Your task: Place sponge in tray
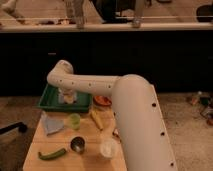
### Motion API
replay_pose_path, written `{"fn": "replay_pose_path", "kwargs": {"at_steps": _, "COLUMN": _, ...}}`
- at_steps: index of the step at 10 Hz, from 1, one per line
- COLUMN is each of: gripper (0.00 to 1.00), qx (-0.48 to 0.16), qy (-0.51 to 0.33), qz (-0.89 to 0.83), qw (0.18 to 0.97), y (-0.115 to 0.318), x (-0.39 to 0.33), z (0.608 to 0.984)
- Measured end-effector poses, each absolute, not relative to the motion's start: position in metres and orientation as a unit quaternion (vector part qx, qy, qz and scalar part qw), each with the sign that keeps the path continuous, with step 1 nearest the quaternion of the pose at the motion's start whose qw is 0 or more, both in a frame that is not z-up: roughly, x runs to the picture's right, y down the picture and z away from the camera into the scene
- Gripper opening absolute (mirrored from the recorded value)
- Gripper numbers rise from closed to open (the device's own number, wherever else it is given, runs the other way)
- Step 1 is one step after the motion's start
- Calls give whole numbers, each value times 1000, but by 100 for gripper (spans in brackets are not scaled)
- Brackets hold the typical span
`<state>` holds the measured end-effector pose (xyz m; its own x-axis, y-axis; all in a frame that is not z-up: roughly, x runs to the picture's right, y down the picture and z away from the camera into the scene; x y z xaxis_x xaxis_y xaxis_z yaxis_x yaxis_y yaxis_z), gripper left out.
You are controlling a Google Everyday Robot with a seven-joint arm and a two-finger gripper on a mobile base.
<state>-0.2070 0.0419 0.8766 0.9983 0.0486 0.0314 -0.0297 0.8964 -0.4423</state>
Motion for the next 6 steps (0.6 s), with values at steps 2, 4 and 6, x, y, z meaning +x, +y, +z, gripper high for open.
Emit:
{"fn": "replay_pose_path", "kwargs": {"at_steps": 2, "gripper": 0, "qx": -231, "qy": -17, "qz": 26, "qw": 973, "y": 44, "x": -201, "z": 881}}
{"fn": "replay_pose_path", "kwargs": {"at_steps": 4, "gripper": 0, "qx": -234, "qy": -14, "qz": 38, "qw": 971, "y": 45, "x": -190, "z": 887}}
{"fn": "replay_pose_path", "kwargs": {"at_steps": 6, "gripper": 0, "qx": -237, "qy": -8, "qz": 56, "qw": 970, "y": 47, "x": -178, "z": 894}}
